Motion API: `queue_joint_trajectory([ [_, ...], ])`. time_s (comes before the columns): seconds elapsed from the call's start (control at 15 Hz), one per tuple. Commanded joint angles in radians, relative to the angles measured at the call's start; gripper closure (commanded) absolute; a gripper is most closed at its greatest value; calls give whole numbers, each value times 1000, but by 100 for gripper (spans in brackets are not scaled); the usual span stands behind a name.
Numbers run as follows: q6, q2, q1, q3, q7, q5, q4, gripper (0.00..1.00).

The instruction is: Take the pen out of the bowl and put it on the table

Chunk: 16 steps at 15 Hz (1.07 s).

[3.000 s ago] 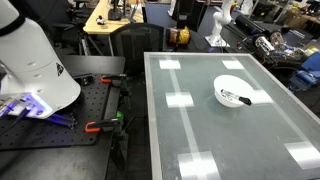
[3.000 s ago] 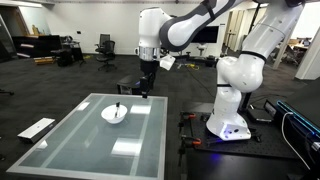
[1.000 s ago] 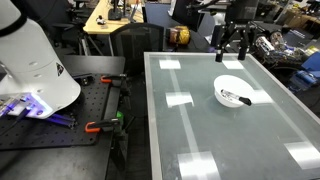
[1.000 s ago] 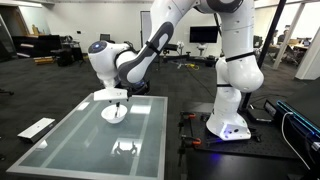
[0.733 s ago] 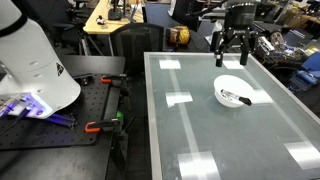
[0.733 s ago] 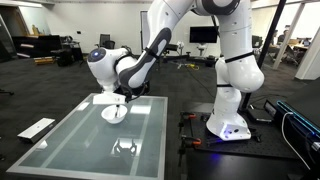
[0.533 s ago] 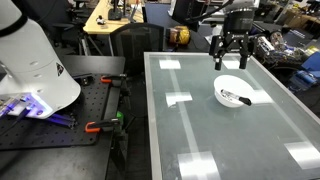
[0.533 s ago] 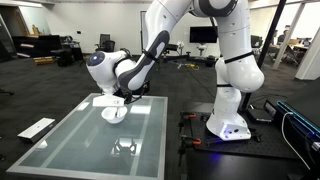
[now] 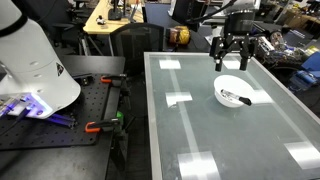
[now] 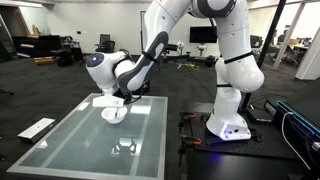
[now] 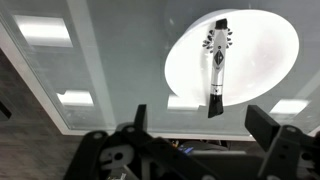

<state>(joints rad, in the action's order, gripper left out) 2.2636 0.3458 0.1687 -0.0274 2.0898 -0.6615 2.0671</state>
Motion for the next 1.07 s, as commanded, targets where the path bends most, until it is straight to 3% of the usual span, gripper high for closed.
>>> queue_joint_trajectory([
  [0.0, -46, 45, 13, -20, 53, -1, -45, 0],
  [0.2, -58, 77, 17, -32, 95, -6, -63, 0],
  [0.27, -55, 89, 19, -38, 112, -13, -69, 3],
  [0.33, -52, 101, 21, -43, 122, -18, -78, 14],
  [0.4, -49, 112, 23, -48, 136, -21, -87, 13],
  [0.53, -40, 127, 24, -55, 155, -26, -102, 23],
  [0.67, -31, 136, 25, -64, 179, -32, -112, 24],
  [0.73, -29, 141, 25, -68, 192, -35, -119, 30],
  [1.0, -24, 162, 19, -73, 197, -36, -146, 29],
])
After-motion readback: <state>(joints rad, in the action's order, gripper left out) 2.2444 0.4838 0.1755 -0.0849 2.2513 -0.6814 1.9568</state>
